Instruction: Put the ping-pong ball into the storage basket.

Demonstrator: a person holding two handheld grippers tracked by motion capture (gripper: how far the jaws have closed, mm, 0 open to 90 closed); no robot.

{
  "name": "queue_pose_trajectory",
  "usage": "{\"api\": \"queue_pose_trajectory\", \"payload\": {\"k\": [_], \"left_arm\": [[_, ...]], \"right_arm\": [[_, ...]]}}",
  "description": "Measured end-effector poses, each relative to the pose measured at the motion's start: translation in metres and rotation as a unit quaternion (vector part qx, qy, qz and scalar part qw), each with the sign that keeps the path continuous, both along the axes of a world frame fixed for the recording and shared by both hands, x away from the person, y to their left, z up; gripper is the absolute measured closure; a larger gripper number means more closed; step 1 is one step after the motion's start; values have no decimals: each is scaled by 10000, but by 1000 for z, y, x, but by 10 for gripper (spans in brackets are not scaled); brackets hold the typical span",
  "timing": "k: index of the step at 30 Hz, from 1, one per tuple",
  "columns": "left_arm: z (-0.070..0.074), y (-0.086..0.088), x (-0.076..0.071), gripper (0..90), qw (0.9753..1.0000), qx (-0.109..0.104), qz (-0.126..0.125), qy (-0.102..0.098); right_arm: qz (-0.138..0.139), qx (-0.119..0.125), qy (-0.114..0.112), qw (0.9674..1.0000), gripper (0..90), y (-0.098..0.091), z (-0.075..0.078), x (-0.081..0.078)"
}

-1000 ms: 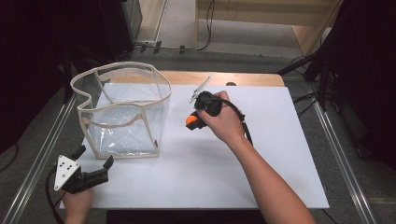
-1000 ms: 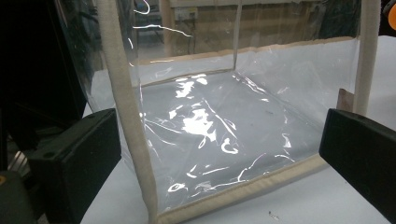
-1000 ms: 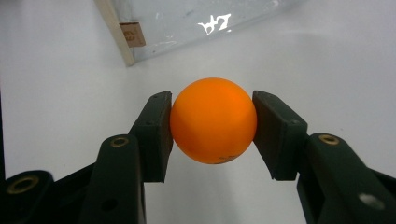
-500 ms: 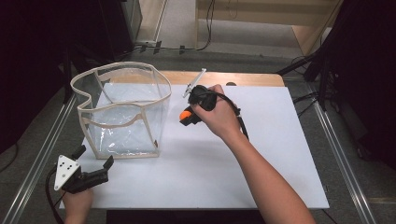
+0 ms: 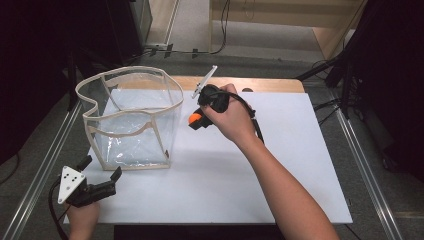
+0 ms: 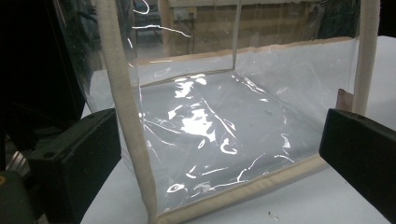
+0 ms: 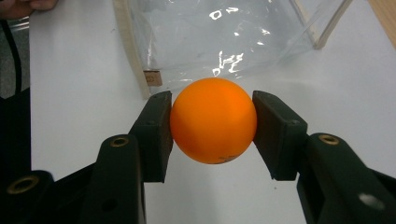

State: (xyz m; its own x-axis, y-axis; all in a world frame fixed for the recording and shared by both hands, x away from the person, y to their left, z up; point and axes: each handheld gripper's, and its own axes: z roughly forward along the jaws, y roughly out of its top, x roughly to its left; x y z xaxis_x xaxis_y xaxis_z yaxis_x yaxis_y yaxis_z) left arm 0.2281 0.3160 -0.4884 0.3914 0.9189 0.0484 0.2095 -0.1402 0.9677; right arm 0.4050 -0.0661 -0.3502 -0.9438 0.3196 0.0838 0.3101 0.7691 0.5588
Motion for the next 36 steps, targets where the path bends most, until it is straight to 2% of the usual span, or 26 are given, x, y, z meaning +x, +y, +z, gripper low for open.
{"api": "queue_pose_trajectory", "payload": {"k": [13, 36], "left_arm": [[0, 0, 0, 0, 10000, -3, -15, 3], [0, 0, 0, 0, 10000, -19, -14, 2]], "right_arm": [[25, 23, -99, 9999, 484, -2, 20, 3], [77, 130, -156, 9998, 484, 0, 41, 7]]}}
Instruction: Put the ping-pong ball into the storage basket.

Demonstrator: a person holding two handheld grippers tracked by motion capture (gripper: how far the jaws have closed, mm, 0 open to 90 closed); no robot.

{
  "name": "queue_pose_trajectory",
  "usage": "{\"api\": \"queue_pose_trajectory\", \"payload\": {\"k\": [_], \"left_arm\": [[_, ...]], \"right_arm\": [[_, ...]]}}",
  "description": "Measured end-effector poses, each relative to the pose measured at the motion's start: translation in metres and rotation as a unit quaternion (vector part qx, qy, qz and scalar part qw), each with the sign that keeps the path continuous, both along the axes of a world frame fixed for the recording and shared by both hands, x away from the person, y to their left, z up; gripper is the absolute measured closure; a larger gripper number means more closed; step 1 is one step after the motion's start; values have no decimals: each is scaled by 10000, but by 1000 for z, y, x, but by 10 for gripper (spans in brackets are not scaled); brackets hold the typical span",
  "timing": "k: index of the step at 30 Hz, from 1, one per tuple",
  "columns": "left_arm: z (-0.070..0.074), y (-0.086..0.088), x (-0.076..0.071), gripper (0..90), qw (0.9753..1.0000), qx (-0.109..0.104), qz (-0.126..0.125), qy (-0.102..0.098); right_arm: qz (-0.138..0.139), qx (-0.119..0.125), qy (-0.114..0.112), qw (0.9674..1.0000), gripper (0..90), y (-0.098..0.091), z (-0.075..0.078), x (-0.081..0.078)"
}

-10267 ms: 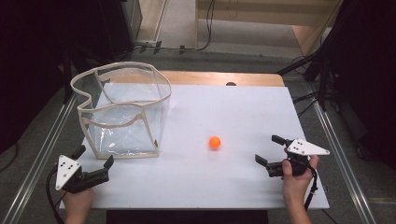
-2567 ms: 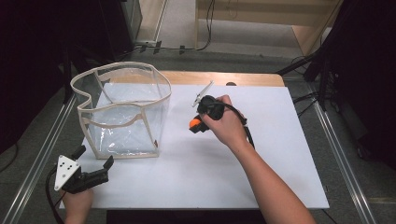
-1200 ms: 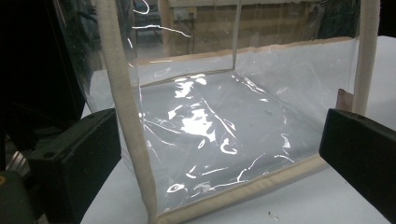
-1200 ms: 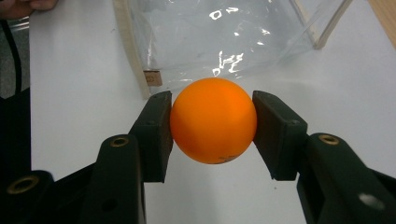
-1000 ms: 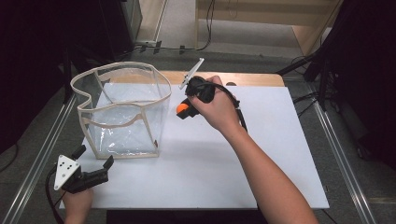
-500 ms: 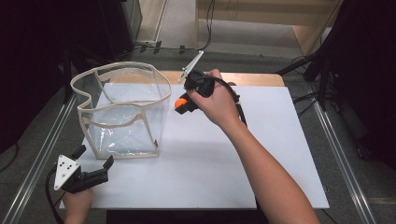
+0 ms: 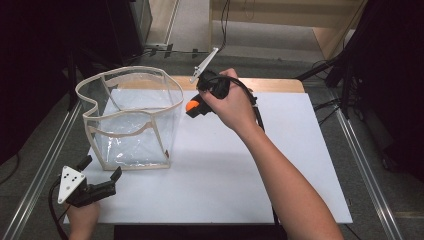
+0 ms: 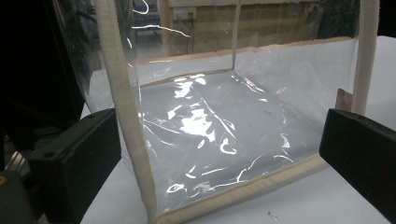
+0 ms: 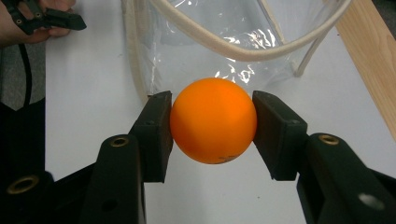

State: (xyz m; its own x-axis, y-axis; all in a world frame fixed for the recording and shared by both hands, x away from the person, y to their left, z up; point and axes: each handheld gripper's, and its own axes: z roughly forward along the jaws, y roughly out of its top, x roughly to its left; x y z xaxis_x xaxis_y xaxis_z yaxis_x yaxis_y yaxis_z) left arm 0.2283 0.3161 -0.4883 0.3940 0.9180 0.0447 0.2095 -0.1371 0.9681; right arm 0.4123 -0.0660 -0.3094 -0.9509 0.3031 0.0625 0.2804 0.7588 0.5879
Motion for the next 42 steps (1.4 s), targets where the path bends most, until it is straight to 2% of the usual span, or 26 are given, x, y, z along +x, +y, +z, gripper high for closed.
{"api": "queue_pose_trajectory", "payload": {"k": [26, 42], "left_arm": [[0, 0, 0, 0, 10000, 0, -4, 0], [0, 0, 0, 0, 10000, -1, -10, -3]], "right_arm": [[17, 79, -69, 9999, 484, 7, 21, 9], [9, 117, -80, 9999, 484, 13, 23, 16]]}}
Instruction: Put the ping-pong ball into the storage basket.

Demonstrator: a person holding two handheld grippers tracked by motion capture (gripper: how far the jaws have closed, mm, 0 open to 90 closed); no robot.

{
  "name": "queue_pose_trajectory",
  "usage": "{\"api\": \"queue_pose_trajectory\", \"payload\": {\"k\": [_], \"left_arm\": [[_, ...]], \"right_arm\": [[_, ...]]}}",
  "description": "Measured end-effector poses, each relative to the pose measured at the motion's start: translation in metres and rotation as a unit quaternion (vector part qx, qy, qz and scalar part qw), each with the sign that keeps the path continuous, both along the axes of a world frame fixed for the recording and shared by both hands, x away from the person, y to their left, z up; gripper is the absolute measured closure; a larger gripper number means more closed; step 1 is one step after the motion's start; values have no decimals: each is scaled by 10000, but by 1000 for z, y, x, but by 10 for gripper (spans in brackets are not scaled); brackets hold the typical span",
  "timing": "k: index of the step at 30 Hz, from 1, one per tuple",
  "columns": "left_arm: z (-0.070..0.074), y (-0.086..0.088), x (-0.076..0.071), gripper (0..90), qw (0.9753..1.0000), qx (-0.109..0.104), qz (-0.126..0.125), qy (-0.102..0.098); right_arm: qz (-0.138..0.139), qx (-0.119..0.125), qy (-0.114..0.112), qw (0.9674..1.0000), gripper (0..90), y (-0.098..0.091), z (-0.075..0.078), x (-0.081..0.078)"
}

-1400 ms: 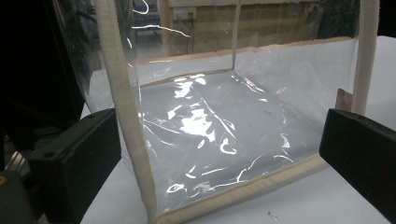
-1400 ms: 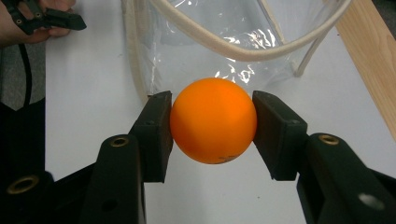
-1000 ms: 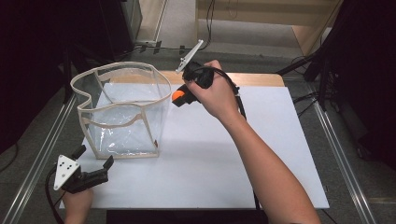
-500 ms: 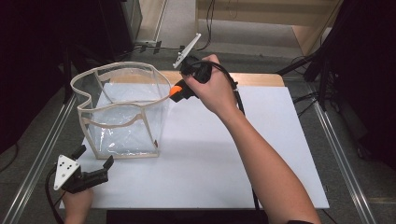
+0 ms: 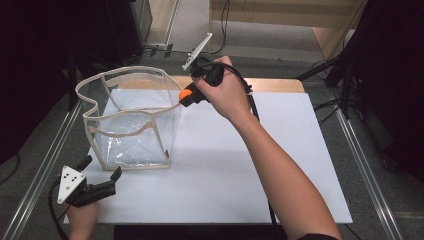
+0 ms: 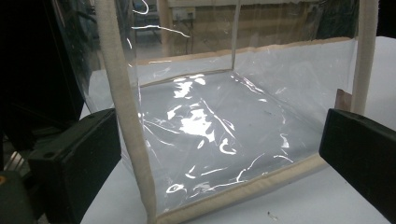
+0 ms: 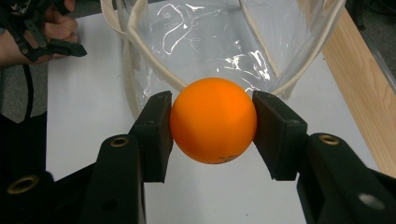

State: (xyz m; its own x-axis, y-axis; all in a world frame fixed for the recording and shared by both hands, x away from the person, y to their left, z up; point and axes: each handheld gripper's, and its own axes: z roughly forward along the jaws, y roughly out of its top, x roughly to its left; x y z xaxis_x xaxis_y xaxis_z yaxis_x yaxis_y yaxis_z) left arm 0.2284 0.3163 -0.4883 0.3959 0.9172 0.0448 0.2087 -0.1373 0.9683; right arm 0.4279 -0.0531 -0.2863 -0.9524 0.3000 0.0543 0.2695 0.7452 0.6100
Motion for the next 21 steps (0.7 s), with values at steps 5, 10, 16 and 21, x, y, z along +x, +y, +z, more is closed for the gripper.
{"api": "queue_pose_trajectory", "payload": {"k": [5, 10, 16, 21], "left_arm": [[0, 0, 0, 0, 10000, -5, 4, -3], [0, 0, 0, 0, 10000, -14, 3, -4], [0, 0, 0, 0, 10000, -6, 2, 4], [0, 0, 0, 0, 10000, -10, 2, 4]], "right_arm": [[-6, 38, 8, 10000, 483, 2, 1, 2], [-17, 14, -13, 10000, 484, 5, 5, 2], [22, 13, -45, 10000, 484, 9, 9, 4], [18, 5, -56, 10000, 483, 14, 11, 5]]}}
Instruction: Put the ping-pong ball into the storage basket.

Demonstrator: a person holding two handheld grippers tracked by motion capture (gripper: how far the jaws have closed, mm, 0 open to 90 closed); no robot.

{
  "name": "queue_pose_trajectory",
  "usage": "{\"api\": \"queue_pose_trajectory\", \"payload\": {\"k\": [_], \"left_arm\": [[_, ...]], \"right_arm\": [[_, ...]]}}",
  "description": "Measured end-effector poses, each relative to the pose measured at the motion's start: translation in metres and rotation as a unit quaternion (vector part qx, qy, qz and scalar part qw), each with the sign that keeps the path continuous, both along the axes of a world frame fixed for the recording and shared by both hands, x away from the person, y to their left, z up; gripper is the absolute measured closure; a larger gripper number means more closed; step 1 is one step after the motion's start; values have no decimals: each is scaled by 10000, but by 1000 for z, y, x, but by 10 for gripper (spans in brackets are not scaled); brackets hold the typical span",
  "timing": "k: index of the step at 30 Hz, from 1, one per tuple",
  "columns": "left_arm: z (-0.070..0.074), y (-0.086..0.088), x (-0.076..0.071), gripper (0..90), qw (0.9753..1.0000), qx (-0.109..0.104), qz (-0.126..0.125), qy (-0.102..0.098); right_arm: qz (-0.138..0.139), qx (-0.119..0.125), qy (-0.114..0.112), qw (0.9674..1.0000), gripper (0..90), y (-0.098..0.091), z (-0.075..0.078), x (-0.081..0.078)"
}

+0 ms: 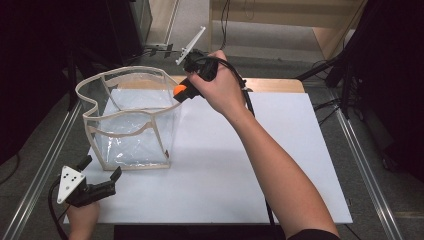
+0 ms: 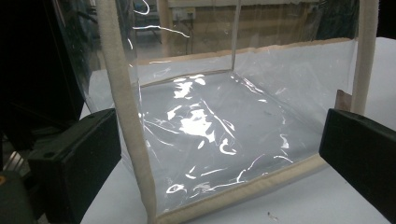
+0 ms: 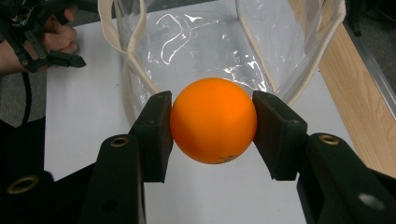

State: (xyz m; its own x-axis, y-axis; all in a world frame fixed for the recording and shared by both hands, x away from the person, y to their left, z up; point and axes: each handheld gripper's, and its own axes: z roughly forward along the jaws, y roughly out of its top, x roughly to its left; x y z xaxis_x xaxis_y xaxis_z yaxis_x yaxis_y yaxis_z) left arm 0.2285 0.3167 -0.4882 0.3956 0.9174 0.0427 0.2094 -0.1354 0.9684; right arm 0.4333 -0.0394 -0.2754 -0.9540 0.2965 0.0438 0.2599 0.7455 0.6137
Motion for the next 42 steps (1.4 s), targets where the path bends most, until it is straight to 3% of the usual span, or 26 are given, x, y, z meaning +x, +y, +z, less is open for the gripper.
{"api": "queue_pose_trajectory", "payload": {"k": [22, 32, 40, 42], "left_arm": [[0, 0, 0, 0, 10000, -23, 8, -1], [0, 0, 0, 0, 10000, -16, -3, 3], [0, 0, 0, 0, 10000, -2, -4, 5], [0, 0, 0, 0, 10000, -16, 1, 4]], "right_arm": [[-156, -140, -13, 9998, 471, 17, -8, 12], [-322, -9, -60, 9995, 233, 14, -8, 10], [-446, 124, -141, 9988, 19, 0, -11, 4], [-481, 121, -113, 9987, 0, -4, -13, 2]]}}
